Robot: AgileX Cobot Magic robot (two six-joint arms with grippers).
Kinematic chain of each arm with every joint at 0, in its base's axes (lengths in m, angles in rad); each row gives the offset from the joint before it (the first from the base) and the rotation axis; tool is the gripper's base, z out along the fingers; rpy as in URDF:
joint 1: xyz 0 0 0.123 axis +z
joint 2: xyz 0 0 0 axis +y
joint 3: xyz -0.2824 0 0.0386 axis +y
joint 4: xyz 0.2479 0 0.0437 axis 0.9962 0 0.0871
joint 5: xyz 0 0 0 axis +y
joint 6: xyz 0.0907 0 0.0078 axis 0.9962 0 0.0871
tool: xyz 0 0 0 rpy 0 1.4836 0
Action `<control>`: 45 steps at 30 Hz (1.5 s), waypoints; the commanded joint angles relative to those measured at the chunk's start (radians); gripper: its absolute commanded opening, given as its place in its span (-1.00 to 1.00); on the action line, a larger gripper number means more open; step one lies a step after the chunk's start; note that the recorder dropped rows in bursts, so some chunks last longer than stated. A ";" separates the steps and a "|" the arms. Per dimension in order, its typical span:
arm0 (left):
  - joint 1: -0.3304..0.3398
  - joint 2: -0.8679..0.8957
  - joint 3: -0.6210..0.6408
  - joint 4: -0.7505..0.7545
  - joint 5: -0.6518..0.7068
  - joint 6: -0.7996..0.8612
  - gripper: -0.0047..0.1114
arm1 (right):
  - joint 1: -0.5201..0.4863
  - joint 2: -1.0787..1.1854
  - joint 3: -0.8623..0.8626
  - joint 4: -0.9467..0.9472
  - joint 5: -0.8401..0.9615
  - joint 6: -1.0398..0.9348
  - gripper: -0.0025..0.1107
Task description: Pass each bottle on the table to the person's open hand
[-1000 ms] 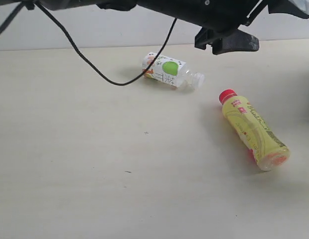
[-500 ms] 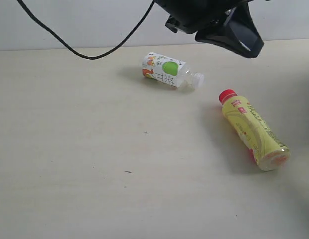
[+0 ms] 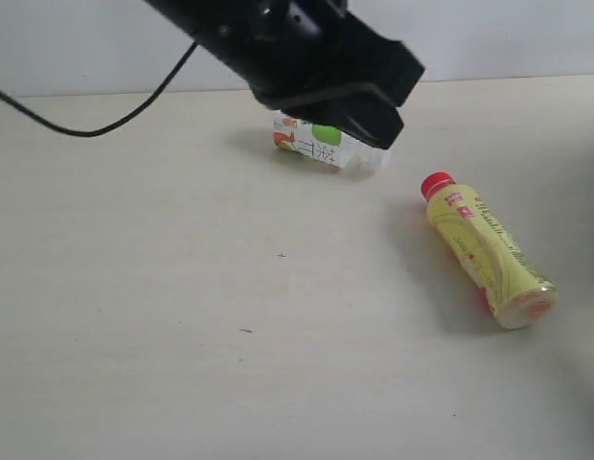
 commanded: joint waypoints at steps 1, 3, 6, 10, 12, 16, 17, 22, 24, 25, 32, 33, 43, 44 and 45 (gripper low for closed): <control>0.001 -0.185 0.270 -0.094 -0.259 0.203 -0.92 | -0.006 -0.005 0.005 -0.008 -0.005 -0.007 -0.96; 0.001 -0.282 0.394 -0.157 -0.380 0.306 -0.92 | -0.006 -0.005 0.005 -0.008 -0.005 -0.007 -0.96; 0.001 -0.427 0.599 -0.285 -0.551 0.464 -0.92 | -0.006 -0.005 0.005 -0.008 -0.005 -0.007 -0.96; 0.001 -0.616 0.815 -0.425 -0.733 0.616 -0.92 | -0.006 -0.005 0.005 -0.008 -0.005 -0.007 -0.96; 0.001 -0.712 0.898 -0.429 -0.787 0.637 -0.92 | -0.006 -0.005 0.005 -0.008 -0.005 -0.007 -0.96; 0.001 -0.892 1.046 -0.420 -0.807 0.644 -0.92 | -0.006 -0.005 0.005 -0.008 -0.005 -0.007 -0.96; 0.001 -0.929 1.071 -0.415 -0.812 0.644 -0.92 | -0.006 -0.005 0.005 -0.008 -0.005 -0.007 -0.96; 0.001 -1.143 1.197 -0.406 -0.814 0.633 -0.92 | -0.006 -0.005 0.005 -0.008 -0.005 -0.007 -0.96; 0.001 -1.204 1.237 -0.425 -0.827 0.633 -0.92 | -0.006 -0.005 0.005 -0.008 -0.005 -0.007 -0.96; 0.001 -1.233 1.256 -0.429 -0.831 0.633 -0.92 | -0.006 -0.005 0.005 -0.008 -0.005 -0.007 -0.96; 0.003 -1.334 1.324 -0.427 -0.834 0.633 -0.92 | -0.006 -0.005 0.005 -0.008 -0.005 -0.007 -0.96; 0.003 -1.334 1.326 -0.427 -0.834 0.633 -0.92 | -0.006 -0.005 0.005 -0.008 -0.005 -0.007 -0.96; 0.003 -1.334 1.327 -0.427 -0.834 0.633 -0.92 | -0.006 -0.005 0.005 -0.008 -0.005 -0.007 -0.96; 0.003 -1.334 1.327 -0.427 -0.834 0.633 -0.92 | -0.006 -0.005 0.005 -0.008 -0.005 -0.007 -0.96; 0.003 -1.334 1.327 -0.427 -0.834 0.633 -0.92 | -0.006 -0.005 0.005 -0.008 -0.005 -0.007 -0.96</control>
